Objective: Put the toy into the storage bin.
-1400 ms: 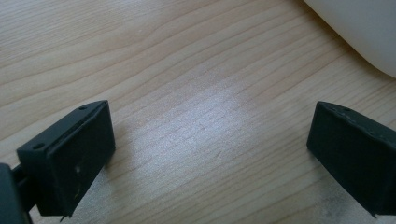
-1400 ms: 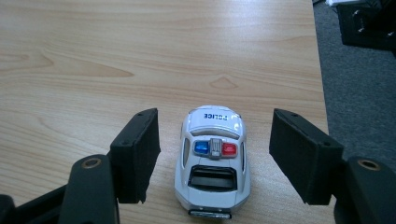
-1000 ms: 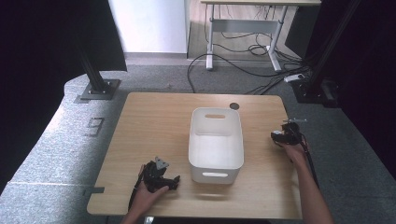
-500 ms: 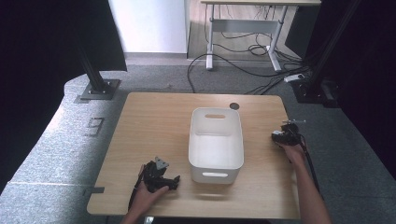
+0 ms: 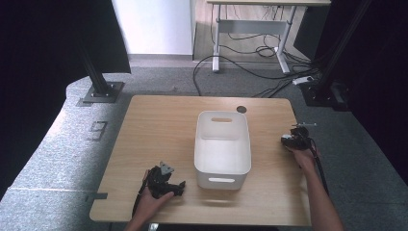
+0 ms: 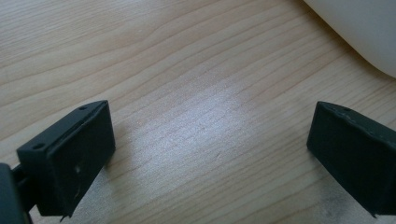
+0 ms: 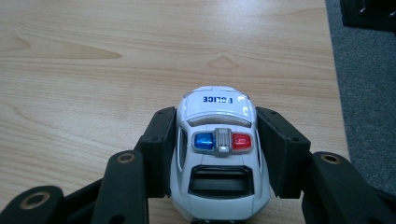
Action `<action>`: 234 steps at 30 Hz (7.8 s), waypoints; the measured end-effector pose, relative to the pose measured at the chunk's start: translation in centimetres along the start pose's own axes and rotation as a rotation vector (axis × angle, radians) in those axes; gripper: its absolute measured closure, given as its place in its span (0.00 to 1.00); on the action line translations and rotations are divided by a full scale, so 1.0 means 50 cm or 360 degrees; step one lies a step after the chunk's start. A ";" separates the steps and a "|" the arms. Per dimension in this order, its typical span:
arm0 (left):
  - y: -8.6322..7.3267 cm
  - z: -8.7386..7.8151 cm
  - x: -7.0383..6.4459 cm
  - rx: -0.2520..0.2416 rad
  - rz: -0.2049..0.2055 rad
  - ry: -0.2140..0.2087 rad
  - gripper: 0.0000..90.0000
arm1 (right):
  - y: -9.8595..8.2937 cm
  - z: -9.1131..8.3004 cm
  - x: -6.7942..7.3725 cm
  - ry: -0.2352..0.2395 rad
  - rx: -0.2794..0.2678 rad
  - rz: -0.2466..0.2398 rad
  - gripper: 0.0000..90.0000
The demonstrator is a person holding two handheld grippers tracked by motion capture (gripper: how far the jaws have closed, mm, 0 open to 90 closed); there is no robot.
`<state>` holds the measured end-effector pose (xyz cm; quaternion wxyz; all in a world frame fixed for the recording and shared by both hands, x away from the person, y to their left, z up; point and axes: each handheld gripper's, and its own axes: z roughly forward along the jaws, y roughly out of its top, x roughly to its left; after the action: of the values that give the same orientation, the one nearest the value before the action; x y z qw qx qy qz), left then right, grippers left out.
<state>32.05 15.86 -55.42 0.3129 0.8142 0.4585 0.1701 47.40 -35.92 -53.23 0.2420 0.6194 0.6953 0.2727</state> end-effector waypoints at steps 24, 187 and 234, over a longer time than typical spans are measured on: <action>0.000 0.000 0.000 -0.0002 0.0000 0.0000 0.01 | -0.012 -0.076 0.028 0.0085 -0.0053 0.0017 0.56; 0.000 0.000 0.000 -0.0001 0.0002 0.0002 0.01 | 0.117 -0.349 0.328 0.0410 -0.0444 -0.0221 0.56; 0.000 0.000 0.000 -0.0002 0.0000 0.0000 0.01 | 0.161 -0.310 0.427 0.0442 -0.0394 -0.0284 0.56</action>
<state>32.04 15.86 -55.42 0.3134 0.8140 0.4584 0.1704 40.35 -15.27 -36.37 0.2414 0.4774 0.7353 0.4162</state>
